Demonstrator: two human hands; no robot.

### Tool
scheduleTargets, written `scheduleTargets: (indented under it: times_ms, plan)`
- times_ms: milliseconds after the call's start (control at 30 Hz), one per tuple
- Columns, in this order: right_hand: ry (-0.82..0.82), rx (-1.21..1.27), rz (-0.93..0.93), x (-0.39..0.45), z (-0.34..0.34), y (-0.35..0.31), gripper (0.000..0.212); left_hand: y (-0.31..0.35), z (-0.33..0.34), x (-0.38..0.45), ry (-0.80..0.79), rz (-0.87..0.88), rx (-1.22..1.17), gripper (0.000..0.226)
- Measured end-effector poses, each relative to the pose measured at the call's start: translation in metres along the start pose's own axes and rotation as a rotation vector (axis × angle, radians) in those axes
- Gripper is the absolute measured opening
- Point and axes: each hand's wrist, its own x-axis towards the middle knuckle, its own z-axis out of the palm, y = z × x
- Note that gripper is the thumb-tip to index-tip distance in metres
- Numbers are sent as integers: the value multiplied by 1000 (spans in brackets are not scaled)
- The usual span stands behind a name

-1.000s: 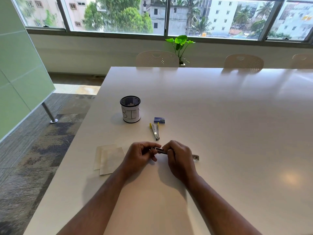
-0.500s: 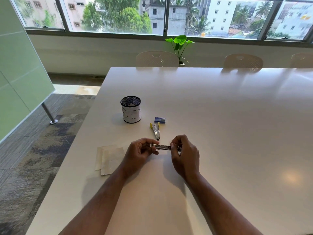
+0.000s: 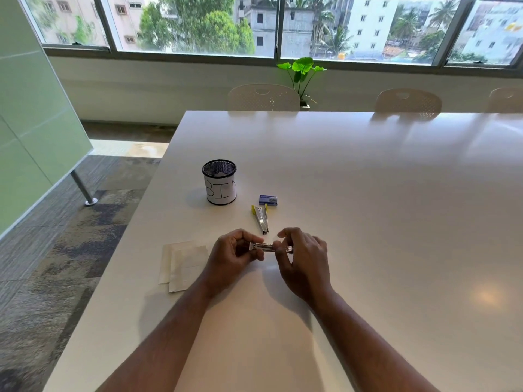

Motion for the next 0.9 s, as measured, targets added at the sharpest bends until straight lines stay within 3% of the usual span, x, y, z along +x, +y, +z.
scheduleTargets:
  times_ms: [200, 467, 600, 900]
  plan:
    - [52, -62, -130, 0, 8, -2, 19, -1, 4, -1, -29, 16, -9, 19]
    - [35, -27, -126, 1, 6, -3, 27, -2, 6, -1, -47, 10, 35, 13]
    - [30, 86, -111, 2, 2, 0, 27, -3, 7, -1, -36, -6, 41, 16]
    - [96, 24, -163, -1, 2, 2, 26, -2, 1, -1, -74, -40, 15, 36]
